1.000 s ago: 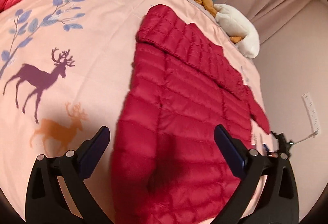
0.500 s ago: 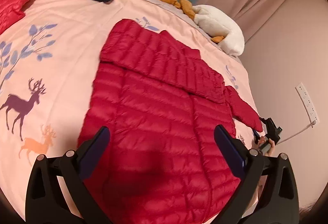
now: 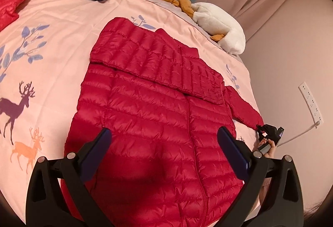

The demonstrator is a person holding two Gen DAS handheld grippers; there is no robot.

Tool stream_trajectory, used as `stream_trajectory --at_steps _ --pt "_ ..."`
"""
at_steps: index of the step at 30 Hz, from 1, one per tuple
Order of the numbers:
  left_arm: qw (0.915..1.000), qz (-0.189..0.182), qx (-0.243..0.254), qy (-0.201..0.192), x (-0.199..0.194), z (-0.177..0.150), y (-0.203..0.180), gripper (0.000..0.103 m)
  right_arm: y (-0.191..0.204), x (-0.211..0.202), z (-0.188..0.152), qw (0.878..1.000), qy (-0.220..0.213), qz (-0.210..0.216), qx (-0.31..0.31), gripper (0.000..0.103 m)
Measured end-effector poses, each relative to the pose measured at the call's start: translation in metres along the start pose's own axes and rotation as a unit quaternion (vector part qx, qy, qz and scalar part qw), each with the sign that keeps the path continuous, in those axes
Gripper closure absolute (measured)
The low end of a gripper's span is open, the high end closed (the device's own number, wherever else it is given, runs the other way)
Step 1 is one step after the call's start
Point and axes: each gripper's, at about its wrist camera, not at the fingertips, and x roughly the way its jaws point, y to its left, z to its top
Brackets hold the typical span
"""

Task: Fold large clothes
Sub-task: 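Grasp the other sleeve with the right gripper and fold it across the body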

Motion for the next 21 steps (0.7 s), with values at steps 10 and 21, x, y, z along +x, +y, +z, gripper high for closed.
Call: stream_trajectory --at_steps 10,21 --pt "0.9990 -0.032 -0.030 0.010 -0.001 -0.010 0.009 0.001 0.198 -0.083 -0.082 0.927 -0.076 0.078 -0.359 0.098" --pt "0.9953 -0.082 -0.050 0.013 0.003 -0.006 0.011 0.001 0.275 -0.098 -0.337 0.708 0.023 0.126 -0.694 0.072"
